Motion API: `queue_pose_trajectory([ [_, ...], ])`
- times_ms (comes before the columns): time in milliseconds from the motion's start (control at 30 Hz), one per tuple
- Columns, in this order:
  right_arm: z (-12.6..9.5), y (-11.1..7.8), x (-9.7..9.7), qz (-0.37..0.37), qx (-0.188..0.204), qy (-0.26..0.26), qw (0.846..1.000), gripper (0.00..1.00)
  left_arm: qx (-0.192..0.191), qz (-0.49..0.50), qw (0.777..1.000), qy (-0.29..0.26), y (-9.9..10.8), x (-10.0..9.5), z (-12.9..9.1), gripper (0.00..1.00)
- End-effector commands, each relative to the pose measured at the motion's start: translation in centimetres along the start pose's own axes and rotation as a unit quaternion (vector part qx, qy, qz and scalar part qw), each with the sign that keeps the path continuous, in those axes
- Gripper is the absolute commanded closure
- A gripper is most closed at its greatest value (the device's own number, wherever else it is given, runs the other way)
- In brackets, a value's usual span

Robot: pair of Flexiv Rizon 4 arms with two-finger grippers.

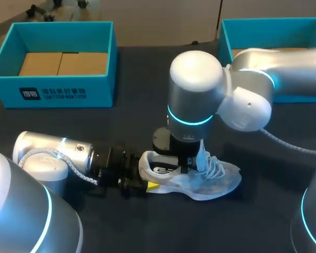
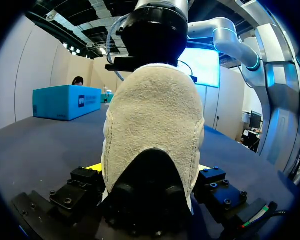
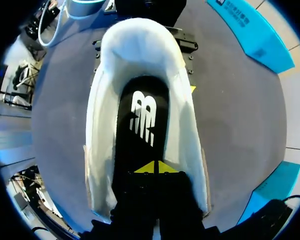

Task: Take the shoe out of the shoebox, open the shoe tongue, remove and reinsert the insole, then place the shoe into the shoebox

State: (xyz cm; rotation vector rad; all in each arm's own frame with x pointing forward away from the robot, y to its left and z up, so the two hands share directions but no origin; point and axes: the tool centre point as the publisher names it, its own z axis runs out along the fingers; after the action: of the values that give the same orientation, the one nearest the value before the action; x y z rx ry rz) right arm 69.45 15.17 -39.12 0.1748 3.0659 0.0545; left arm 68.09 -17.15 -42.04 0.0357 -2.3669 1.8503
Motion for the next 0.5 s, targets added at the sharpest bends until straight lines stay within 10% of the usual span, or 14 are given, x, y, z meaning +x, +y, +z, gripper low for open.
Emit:
queue_pose_trajectory([
  [33, -0.08, -0.88, 0.68, 0.007, -0.005, -0.011, 1.0, 1.0, -0.002, 0.0, 1.0, 0.0, 0.11, -0.06, 0.07, 1.0],
  [367, 0.17, -1.59, 1.05, 0.033, -0.001, -0.018, 0.999, 0.99, -0.002, 0.0, 1.0, 0.0, 0.11, -0.06, 0.07, 1.0],
  [500, 0.35, -1.66, 0.85, 0.035, -0.008, -0.022, 0.999, 0.73, -0.002, 0.0, 1.0, 0.0, 0.11, -0.06, 0.07, 1.0],
])
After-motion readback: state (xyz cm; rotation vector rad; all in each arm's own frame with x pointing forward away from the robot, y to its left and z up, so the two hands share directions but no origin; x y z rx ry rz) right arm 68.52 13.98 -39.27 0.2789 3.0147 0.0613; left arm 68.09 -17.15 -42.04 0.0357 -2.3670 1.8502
